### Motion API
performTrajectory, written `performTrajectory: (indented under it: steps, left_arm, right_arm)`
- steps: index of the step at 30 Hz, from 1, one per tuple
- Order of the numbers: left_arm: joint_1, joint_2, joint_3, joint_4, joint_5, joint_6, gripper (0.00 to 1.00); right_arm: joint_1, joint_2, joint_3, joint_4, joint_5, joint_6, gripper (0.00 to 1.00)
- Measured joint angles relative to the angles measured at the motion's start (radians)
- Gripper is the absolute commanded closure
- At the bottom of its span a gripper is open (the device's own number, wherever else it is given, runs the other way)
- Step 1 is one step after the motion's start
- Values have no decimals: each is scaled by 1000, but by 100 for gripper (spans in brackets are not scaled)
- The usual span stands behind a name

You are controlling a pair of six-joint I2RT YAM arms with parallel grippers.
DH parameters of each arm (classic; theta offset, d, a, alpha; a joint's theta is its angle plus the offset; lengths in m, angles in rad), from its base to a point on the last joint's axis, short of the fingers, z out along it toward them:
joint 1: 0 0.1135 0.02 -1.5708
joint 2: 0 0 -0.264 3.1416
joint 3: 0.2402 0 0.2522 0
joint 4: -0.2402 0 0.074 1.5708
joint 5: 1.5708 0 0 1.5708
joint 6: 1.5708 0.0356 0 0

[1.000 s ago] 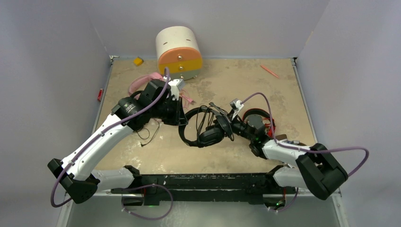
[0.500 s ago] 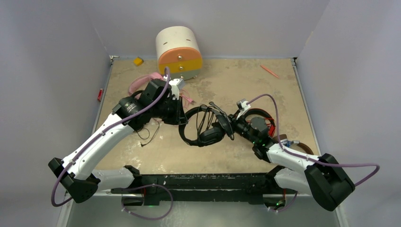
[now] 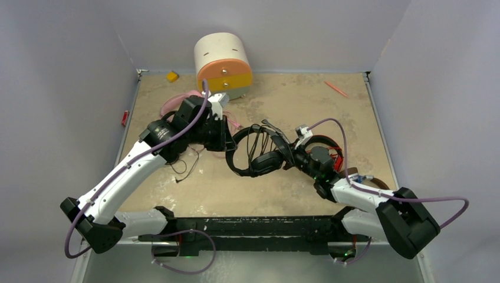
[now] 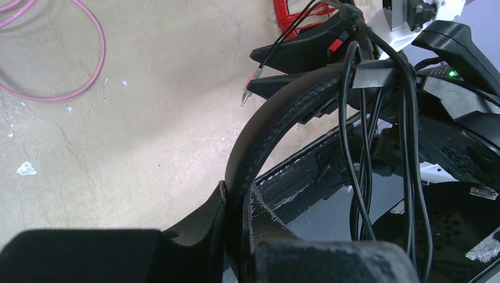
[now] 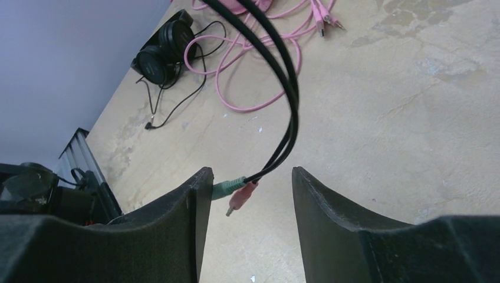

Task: Wrap the headphones
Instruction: Wrap the headphones cable around the headphones.

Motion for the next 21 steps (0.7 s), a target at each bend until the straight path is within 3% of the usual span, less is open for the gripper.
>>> performTrajectory:
  steps: [7,16,21]
  left_arm:
    - [5,0,-3,20,11,-9,100]
    - [6,12,-14,55,24,-10,100]
    - [11,13,-14,58,28,-11,100]
  right_arm:
    - [0,14,0,19,61,58,53]
    - [0,42,20,31,113,106,52]
    - [0,60,38,32,124,121,63]
